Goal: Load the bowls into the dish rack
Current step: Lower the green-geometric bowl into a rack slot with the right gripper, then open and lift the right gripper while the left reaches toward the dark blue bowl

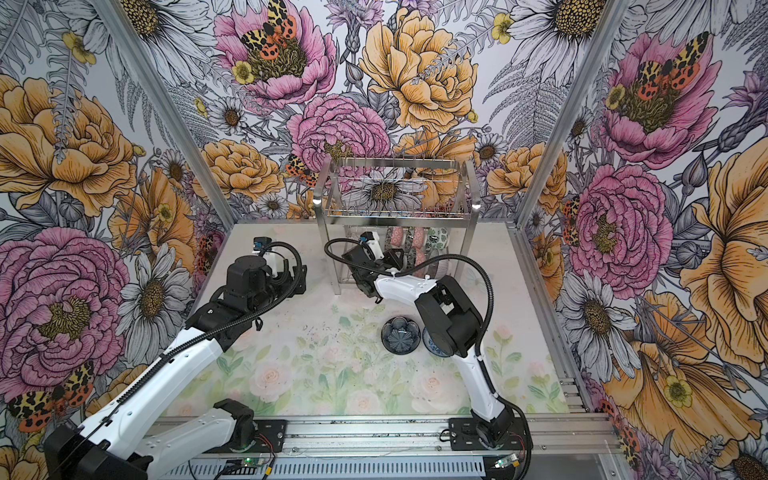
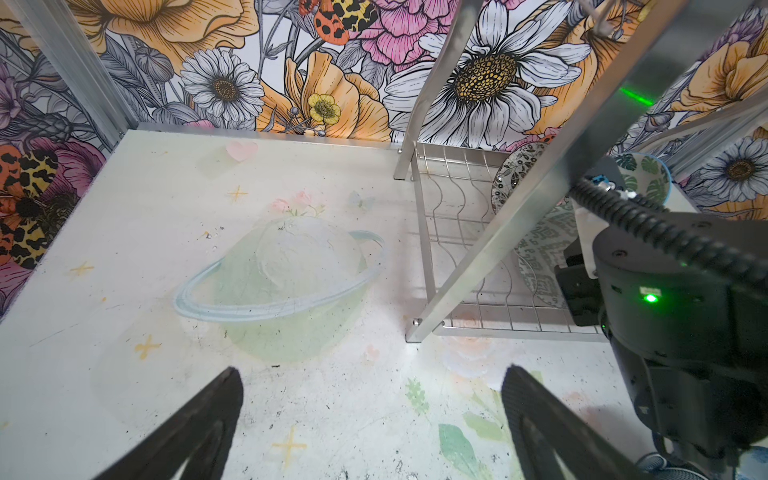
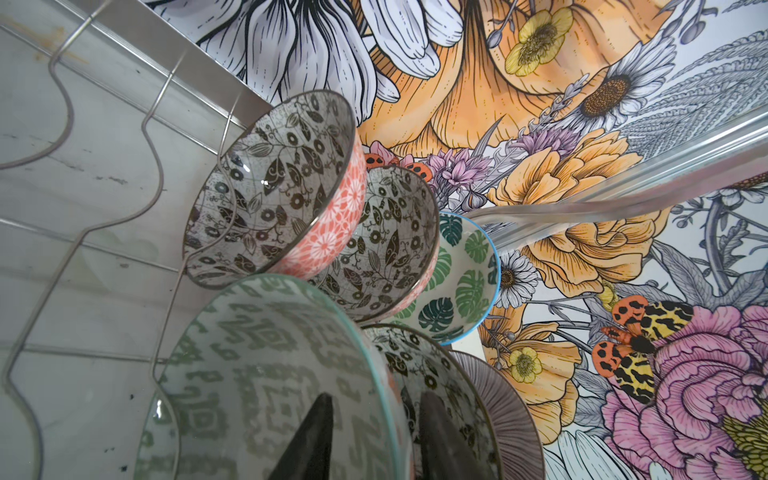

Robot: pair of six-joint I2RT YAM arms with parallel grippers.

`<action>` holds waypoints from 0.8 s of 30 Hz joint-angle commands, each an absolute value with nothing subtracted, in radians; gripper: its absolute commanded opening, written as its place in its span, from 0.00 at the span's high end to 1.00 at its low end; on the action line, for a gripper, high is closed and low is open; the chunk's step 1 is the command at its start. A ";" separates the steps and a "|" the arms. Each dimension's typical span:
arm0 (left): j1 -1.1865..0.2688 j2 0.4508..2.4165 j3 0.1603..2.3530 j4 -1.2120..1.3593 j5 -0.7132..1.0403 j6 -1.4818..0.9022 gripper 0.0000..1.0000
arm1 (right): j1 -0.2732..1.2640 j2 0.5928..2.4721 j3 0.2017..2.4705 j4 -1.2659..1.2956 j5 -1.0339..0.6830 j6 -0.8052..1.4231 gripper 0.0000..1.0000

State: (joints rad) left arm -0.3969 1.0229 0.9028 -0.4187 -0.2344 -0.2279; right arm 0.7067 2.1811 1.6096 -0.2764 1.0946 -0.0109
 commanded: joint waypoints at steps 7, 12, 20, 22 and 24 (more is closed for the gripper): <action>-0.387 1.010 0.897 -0.406 -0.216 -0.232 0.01 | 0.717 2.125 1.611 -0.264 1.038 -0.006 0.38; -0.388 1.013 0.896 -0.405 -0.216 -0.234 0.01 | 0.723 2.067 1.588 -0.264 0.942 -0.012 0.22; -0.388 1.018 0.887 -0.407 -0.175 -0.245 0.01 | 0.744 1.945 1.447 -0.157 0.728 -0.057 0.00; -0.391 1.017 0.885 -0.411 -0.169 -0.250 0.01 | 0.753 1.911 1.400 -0.127 0.708 -0.065 0.00; -0.393 1.013 0.883 -0.418 -0.164 -0.253 0.01 | 0.761 1.869 1.349 -0.102 0.687 -0.073 0.00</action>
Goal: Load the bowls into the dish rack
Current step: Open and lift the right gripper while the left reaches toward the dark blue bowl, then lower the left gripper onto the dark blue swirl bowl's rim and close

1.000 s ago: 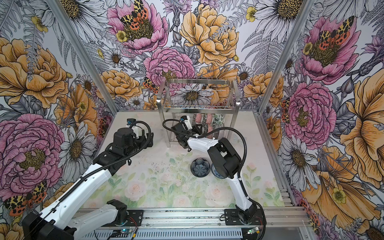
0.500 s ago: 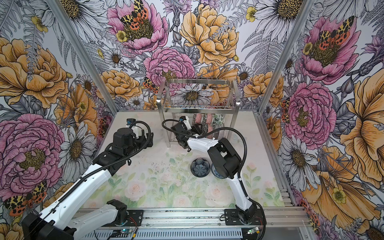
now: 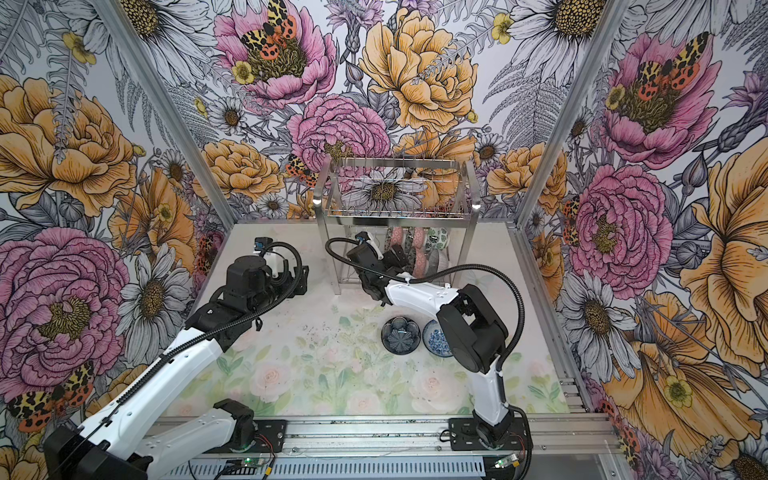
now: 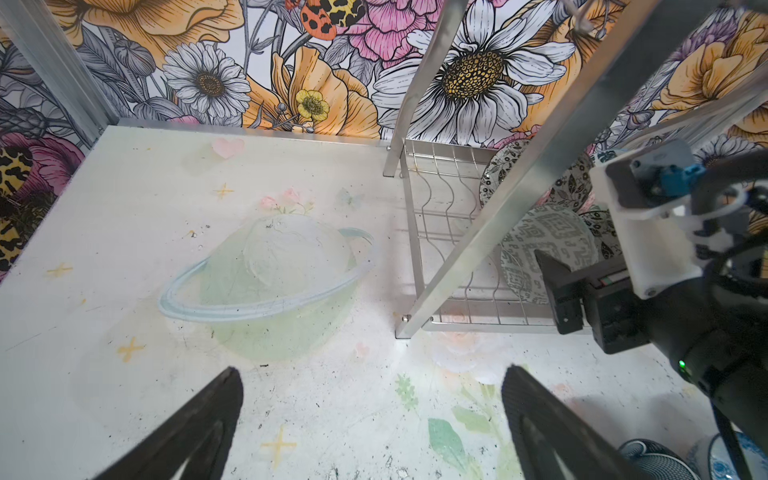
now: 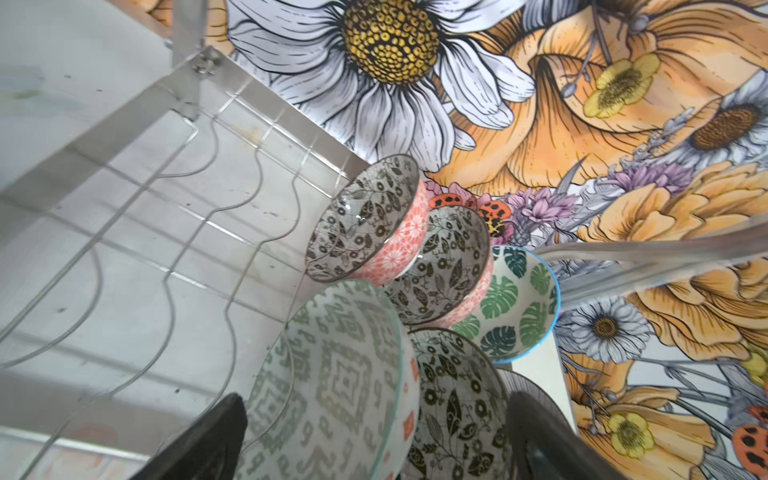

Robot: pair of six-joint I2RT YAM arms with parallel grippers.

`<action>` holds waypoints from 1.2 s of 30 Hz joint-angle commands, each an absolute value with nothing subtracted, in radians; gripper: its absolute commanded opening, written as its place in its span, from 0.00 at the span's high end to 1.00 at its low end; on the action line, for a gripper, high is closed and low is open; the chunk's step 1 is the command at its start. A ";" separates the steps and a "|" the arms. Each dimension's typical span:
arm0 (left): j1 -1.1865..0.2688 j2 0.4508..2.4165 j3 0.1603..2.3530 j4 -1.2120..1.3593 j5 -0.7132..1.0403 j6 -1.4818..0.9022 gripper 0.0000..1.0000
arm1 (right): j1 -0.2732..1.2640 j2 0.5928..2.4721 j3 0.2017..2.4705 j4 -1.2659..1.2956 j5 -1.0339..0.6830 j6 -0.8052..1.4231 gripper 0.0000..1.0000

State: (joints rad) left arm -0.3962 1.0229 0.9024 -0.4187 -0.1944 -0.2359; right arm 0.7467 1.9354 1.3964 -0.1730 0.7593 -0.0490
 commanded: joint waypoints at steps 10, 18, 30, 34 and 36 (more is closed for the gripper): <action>-0.444 0.978 0.876 -0.464 -0.176 -0.279 0.01 | 0.777 1.568 1.062 -0.015 0.555 -0.039 0.00; -0.588 0.973 0.879 -0.480 -0.264 -0.318 0.01 | 0.742 1.275 0.923 -0.106 0.496 0.079 0.00; -0.825 1.187 0.899 -0.396 -0.235 -0.444 0.01 | 0.614 1.130 0.923 -0.318 0.404 0.224 0.01; -0.881 1.300 0.916 -0.351 -0.193 -0.490 0.01 | 0.600 1.127 0.918 -0.329 0.388 0.247 0.01; -0.904 1.352 0.931 -0.338 -0.165 -0.501 0.01 | 0.593 1.126 0.919 -0.333 0.387 0.249 0.01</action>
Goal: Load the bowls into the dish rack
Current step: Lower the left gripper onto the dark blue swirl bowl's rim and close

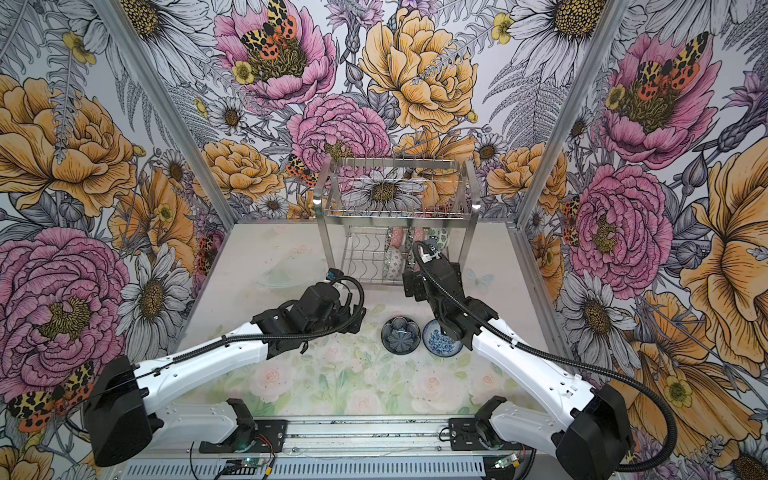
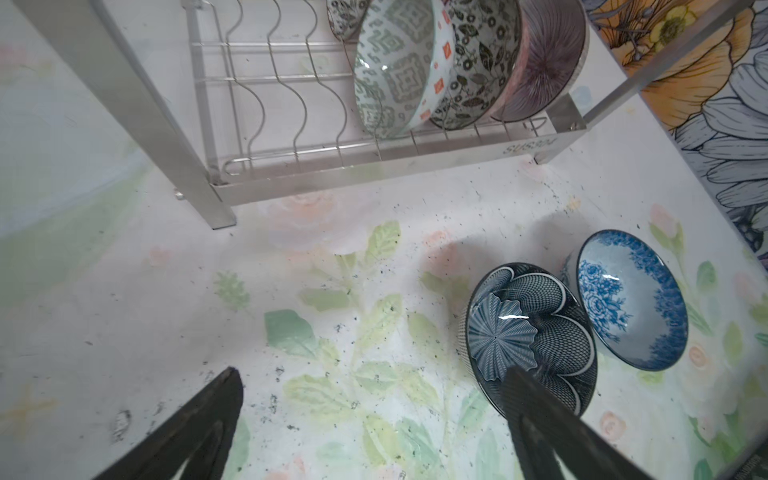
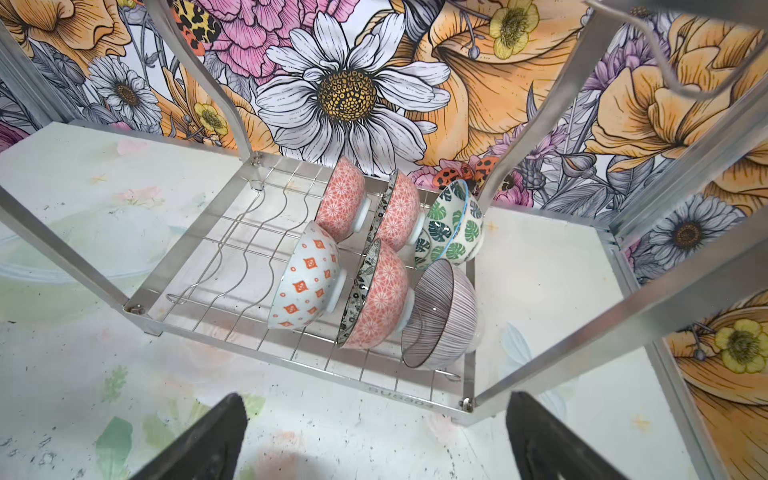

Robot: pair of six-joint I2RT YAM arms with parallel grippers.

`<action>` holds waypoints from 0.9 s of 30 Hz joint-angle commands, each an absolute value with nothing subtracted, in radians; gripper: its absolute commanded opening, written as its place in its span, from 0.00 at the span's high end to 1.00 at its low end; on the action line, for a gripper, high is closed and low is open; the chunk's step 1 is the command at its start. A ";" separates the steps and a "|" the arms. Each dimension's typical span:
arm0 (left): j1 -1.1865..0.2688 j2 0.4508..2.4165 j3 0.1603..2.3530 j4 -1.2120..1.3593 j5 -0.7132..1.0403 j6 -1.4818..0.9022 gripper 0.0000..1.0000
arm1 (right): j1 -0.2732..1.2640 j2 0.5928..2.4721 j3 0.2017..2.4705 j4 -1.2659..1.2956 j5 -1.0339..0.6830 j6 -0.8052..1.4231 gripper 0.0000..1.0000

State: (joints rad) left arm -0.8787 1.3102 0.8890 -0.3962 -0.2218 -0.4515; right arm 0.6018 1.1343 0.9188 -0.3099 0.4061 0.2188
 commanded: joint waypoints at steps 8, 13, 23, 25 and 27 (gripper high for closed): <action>-0.964 1.545 1.003 -0.299 -0.103 -0.523 0.01 | 0.572 1.119 0.914 -0.334 0.374 0.247 0.01; -0.976 1.621 1.036 -0.281 -0.072 -0.526 0.02 | 0.558 1.116 0.904 -0.334 0.364 0.248 0.01; -0.976 1.706 1.060 -0.268 -0.034 -0.520 0.29 | 0.531 1.108 0.896 -0.333 0.345 0.244 0.01; -0.976 1.724 1.065 -0.264 -0.031 -0.522 0.37 | 0.529 1.109 0.896 -0.333 0.341 0.242 0.02; -0.973 1.743 1.069 -0.259 -0.028 -0.526 0.43 | 0.526 1.108 0.897 -0.333 0.339 0.239 0.02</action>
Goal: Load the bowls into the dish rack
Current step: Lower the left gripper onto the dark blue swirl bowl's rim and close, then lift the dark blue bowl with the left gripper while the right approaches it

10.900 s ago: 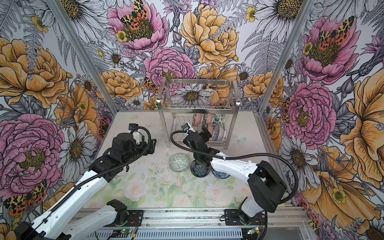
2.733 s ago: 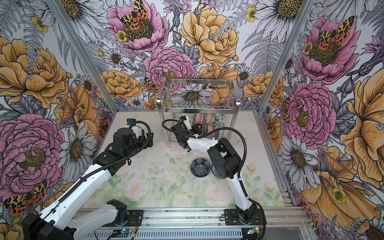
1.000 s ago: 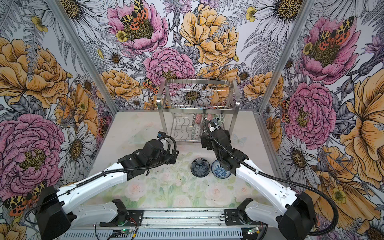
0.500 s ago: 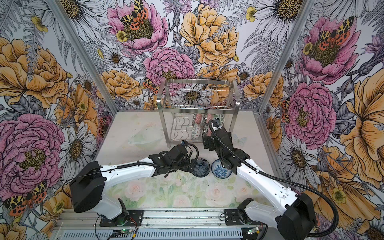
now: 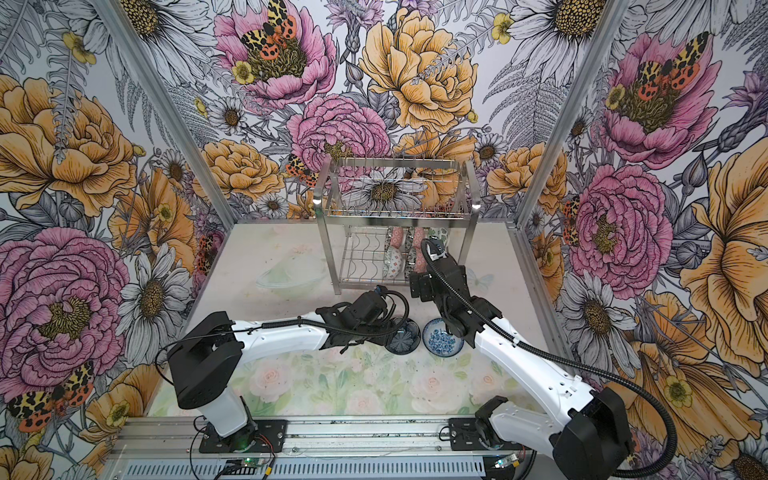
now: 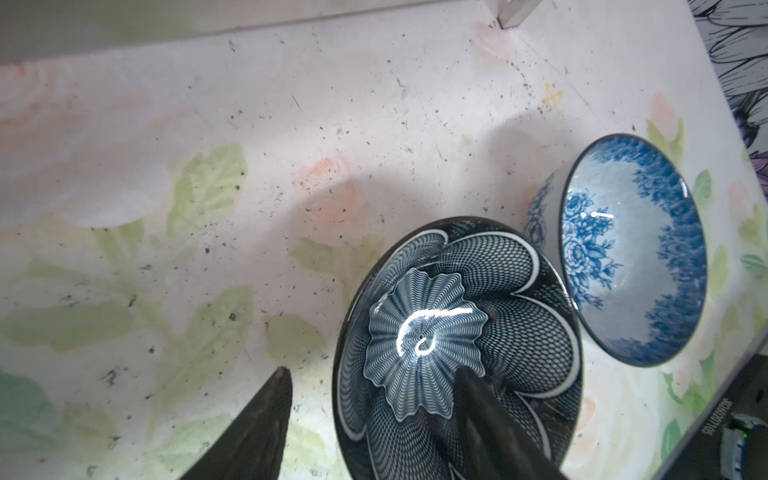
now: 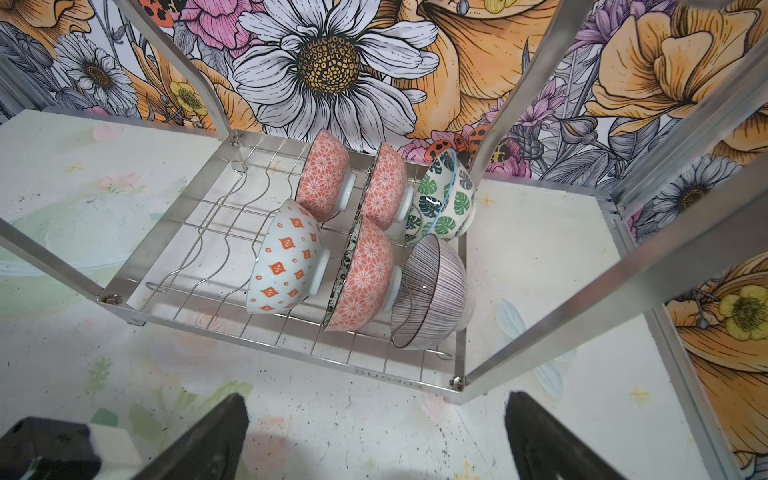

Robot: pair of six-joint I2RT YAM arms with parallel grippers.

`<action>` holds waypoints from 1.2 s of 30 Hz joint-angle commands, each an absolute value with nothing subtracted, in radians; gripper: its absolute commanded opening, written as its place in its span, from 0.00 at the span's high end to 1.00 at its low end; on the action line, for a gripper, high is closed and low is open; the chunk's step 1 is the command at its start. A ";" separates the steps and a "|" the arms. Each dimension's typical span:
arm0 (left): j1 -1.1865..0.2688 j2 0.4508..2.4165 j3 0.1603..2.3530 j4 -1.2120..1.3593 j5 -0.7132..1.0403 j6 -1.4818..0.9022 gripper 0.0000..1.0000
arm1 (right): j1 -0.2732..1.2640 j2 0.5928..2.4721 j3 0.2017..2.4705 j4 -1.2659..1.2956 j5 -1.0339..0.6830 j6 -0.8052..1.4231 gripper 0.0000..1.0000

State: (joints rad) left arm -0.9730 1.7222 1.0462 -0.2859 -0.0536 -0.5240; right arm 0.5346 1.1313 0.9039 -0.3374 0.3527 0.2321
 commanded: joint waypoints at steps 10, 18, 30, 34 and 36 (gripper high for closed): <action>-0.969 1.790 1.095 -0.245 -0.025 -0.538 0.71 | 0.515 1.092 0.893 -0.333 0.330 0.236 0.02; -0.969 1.783 1.094 -0.257 -0.033 -0.539 1.00 | 0.513 1.084 0.888 -0.334 0.328 0.237 0.03; -0.921 1.505 1.036 -0.395 -0.202 -0.490 1.00 | 0.515 1.061 0.930 -0.380 0.230 0.286 0.00; -0.879 1.359 0.996 -0.402 -0.307 -0.490 1.00 | 0.521 1.049 0.940 -0.388 0.177 0.314 0.00; -0.852 1.296 0.981 -0.392 -0.337 -0.498 1.00 | 0.537 1.047 0.953 -0.390 0.153 0.332 0.00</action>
